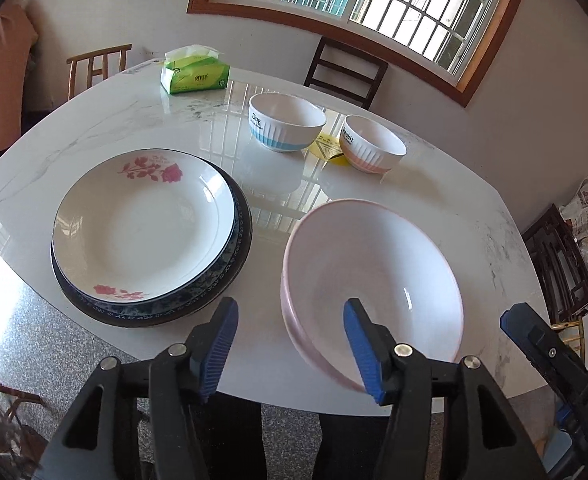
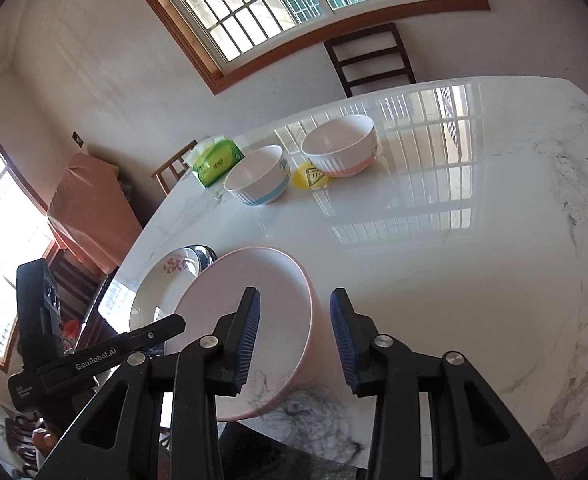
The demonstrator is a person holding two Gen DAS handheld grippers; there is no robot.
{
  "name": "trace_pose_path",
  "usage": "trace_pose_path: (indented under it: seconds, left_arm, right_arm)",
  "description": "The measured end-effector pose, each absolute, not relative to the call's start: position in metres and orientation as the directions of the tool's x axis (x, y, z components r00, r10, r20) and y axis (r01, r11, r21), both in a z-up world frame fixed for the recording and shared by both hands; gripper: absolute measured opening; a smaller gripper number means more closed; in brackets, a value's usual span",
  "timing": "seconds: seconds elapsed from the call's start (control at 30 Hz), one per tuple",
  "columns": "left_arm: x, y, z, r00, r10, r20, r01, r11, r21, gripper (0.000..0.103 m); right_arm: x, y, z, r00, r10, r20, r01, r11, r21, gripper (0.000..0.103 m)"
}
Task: Organize plates and bowls
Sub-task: 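Open both grippers and pull them back from the pink bowl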
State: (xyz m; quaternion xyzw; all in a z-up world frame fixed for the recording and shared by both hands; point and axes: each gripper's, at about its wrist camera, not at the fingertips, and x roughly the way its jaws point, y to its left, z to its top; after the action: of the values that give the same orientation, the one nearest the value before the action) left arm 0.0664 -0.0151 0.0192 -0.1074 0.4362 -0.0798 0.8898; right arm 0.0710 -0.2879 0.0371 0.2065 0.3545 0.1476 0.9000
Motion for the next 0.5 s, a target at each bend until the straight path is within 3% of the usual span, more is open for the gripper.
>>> trace_pose_path:
  seconds: [0.07, 0.27, 0.5]
  left_arm:
    - [0.050, -0.022, 0.019, 0.636, -0.202, -0.745, 0.067, 0.976, -0.208, 0.056]
    - [-0.001, -0.044, 0.014, 0.716, -0.143, -0.683, 0.137, 0.989, -0.064, 0.056]
    - [-0.031, -0.046, 0.016, 0.742, -0.141, -0.656, 0.163, 0.986, -0.028, 0.057]
  right_arm:
    - [0.047, -0.282, 0.036, 0.731, 0.402, -0.552, -0.122, 0.872, 0.474, 0.054]
    - [0.000, -0.268, 0.022, 0.721, 0.435, -0.540, -0.160, 0.862, 0.481, 0.061]
    - [-0.027, -0.257, 0.031, 0.737, 0.435, -0.517, -0.214, 0.876, 0.432, 0.085]
